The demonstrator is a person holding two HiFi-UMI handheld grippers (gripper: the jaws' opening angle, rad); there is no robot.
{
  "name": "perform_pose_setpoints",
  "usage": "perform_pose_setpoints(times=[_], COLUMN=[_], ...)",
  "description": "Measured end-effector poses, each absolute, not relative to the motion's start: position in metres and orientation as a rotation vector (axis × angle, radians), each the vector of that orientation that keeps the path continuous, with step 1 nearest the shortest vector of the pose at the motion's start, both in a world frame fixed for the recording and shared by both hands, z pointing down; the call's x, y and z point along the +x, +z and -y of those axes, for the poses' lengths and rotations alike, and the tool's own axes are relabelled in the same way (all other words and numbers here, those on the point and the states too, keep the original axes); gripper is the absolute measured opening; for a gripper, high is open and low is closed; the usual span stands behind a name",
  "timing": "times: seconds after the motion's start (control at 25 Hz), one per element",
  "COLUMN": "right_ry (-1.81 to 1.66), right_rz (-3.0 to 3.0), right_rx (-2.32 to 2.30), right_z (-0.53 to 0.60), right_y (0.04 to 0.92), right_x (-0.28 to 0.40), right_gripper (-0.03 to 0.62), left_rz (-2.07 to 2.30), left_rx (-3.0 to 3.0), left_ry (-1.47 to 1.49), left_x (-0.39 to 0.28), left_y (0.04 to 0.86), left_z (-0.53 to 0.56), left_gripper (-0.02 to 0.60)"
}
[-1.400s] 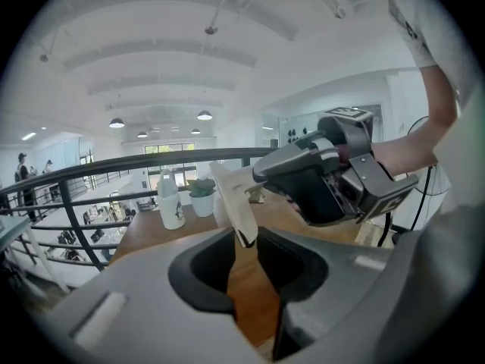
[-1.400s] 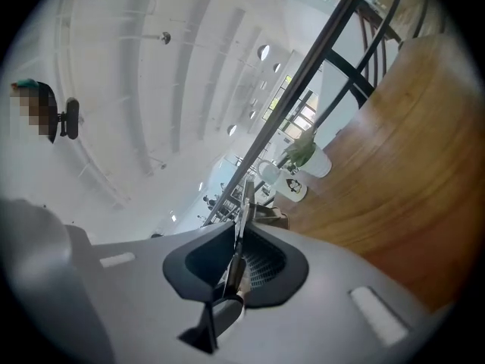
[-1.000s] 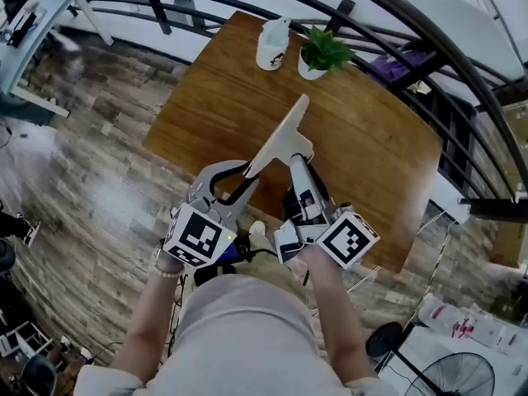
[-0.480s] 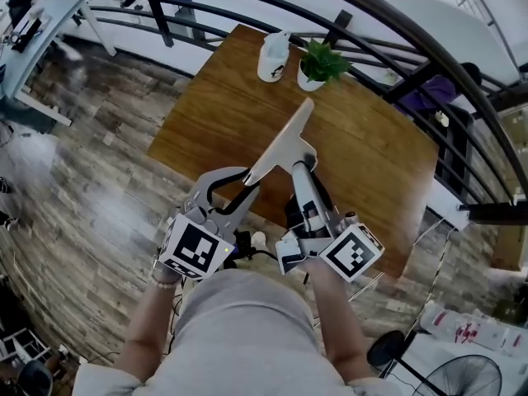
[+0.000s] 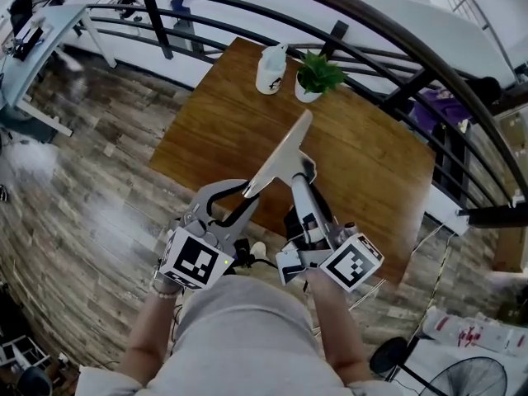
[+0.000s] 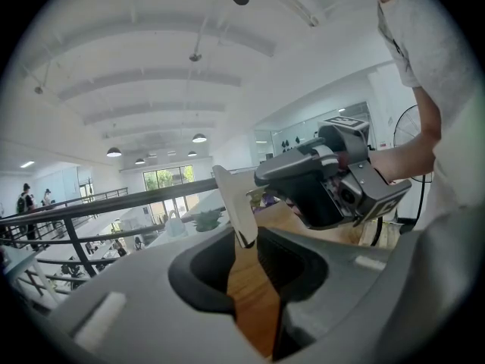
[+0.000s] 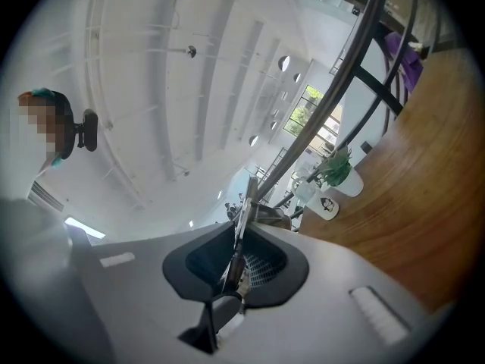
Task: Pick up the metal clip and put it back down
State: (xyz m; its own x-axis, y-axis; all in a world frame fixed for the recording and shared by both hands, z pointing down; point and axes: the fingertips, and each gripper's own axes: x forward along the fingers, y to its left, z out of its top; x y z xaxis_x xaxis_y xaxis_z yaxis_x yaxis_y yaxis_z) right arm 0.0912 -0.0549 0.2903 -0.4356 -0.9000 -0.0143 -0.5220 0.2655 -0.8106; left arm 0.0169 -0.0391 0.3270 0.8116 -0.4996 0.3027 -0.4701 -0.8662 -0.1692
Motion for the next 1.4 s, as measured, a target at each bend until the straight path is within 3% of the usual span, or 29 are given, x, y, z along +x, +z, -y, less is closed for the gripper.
perform_pose_setpoints(times=[1.4], right_ry=[-1.189], right_rz=[-2.042], right_rx=[-1.334], right_z=[0.072], right_y=[0.339], right_x=[0.1], right_gripper=[0.057], left_rz=[-0.79], left_rx=[-2.986], left_ry=[-0.647], left_x=[0.027], left_y=[0.375], left_z=[0.053], left_gripper=[0.1])
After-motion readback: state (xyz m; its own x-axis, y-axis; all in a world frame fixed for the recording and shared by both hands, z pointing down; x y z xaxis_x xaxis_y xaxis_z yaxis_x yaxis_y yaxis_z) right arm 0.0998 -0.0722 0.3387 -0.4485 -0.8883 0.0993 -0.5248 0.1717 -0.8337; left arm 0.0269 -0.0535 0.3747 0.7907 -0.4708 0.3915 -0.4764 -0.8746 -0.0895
